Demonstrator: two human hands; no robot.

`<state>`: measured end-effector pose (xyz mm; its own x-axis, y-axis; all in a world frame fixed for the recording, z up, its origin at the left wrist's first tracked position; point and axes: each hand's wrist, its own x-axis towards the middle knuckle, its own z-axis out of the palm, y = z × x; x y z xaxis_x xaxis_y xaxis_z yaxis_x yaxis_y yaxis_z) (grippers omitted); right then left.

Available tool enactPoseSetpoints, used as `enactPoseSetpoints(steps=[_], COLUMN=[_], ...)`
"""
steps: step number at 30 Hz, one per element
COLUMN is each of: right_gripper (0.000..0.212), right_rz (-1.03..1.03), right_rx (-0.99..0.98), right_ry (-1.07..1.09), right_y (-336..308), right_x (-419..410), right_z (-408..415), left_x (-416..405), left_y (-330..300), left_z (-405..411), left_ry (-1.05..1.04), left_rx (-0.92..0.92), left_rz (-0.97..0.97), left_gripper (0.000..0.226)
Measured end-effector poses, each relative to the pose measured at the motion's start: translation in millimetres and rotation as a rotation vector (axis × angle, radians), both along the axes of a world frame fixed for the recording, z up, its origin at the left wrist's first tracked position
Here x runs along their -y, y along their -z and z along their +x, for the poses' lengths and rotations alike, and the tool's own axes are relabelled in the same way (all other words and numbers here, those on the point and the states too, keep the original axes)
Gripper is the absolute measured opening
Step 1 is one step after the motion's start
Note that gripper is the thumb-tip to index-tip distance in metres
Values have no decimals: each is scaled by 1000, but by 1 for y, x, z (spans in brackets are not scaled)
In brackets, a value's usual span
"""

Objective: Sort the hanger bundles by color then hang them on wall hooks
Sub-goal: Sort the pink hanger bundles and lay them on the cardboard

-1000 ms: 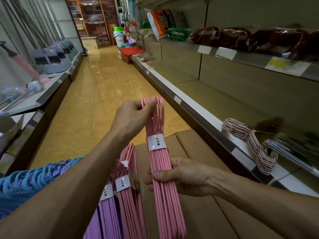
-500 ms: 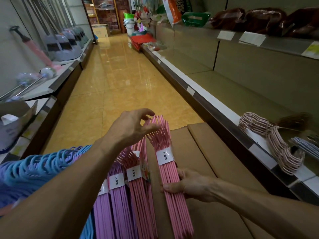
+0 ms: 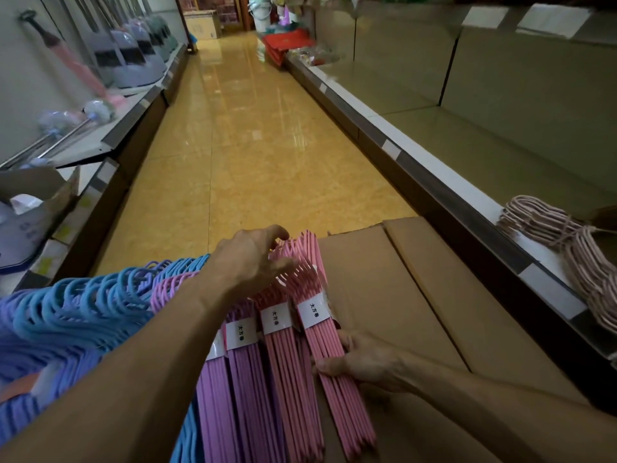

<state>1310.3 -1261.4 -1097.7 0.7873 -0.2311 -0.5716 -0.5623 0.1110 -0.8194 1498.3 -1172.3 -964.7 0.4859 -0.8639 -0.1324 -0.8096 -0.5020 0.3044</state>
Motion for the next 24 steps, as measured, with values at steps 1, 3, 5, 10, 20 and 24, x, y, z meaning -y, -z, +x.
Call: enactPoseSetpoints(steps=[1,3,5,10,20,24], right_gripper=[28,27,26,22,32,10], right_rz=[-1,-12,-47,-146,-382,-512], right_rx=[-9,-23,-38,-80,-143,-140], right_ry=[-13,-33,-55,-132,-168,-194], right_y=[3,6,7,3,-18,-39], right_x=[0,0,1,5,9,12], right_z=[2,6,11,20,8,-13], left_x=[-1,-1,-1,3,7,12], left_y=[2,6,9,12,-10,-27], left_z=[2,5,6,5,-5,-20], left_ry=[-4,-11,-21,-34,-56,-38], left_rx=[-4,-10,-24,-43,-31,-76], left_rz=[13,26,24,11,-112,-255], left_gripper=[62,62,62,60,48,40])
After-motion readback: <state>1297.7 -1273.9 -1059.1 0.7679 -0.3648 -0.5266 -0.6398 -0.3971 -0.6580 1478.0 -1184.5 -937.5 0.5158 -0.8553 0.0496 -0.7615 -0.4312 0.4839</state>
